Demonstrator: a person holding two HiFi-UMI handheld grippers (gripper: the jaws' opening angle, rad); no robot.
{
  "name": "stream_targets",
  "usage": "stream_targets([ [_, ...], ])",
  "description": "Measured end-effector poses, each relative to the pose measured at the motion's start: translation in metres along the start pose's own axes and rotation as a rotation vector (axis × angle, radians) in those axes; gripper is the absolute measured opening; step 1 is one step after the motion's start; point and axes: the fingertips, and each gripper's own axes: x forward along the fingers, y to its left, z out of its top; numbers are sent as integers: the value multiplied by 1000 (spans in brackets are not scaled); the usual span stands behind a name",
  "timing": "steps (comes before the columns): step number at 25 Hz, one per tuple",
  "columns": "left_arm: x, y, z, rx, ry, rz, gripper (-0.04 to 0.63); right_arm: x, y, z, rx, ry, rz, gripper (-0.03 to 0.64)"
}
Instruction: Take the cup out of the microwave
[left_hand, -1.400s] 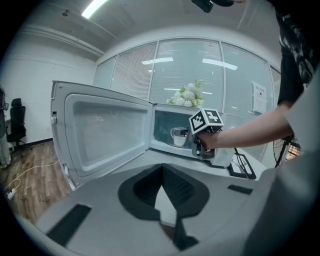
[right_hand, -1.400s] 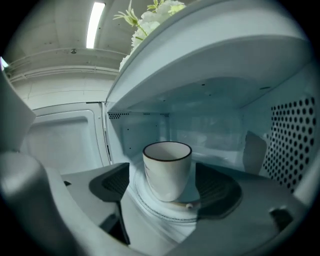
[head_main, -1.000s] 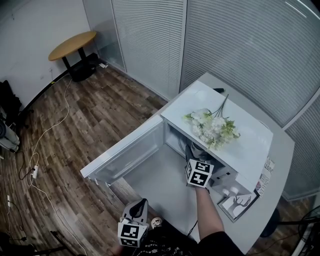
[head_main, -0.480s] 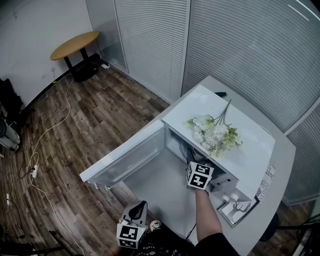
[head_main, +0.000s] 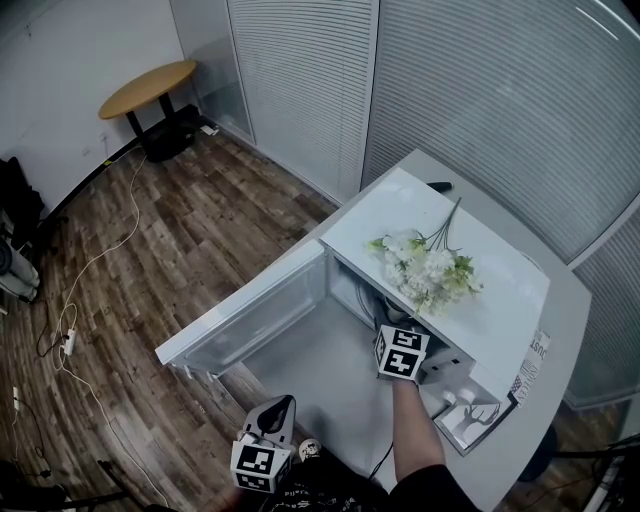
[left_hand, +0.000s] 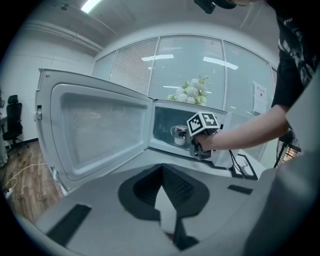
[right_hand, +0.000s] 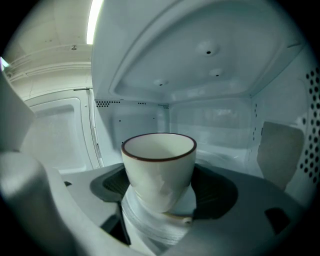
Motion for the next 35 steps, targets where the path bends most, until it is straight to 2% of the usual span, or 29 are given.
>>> stream_targets([
  [19, -4, 5, -11, -10, 36, 25, 5, -11, 6, -2, -29, -28, 34, 383],
  [35, -5, -1, -9, -1, 24, 23, 5, -46, 28, -4, -28, -69, 112, 382],
])
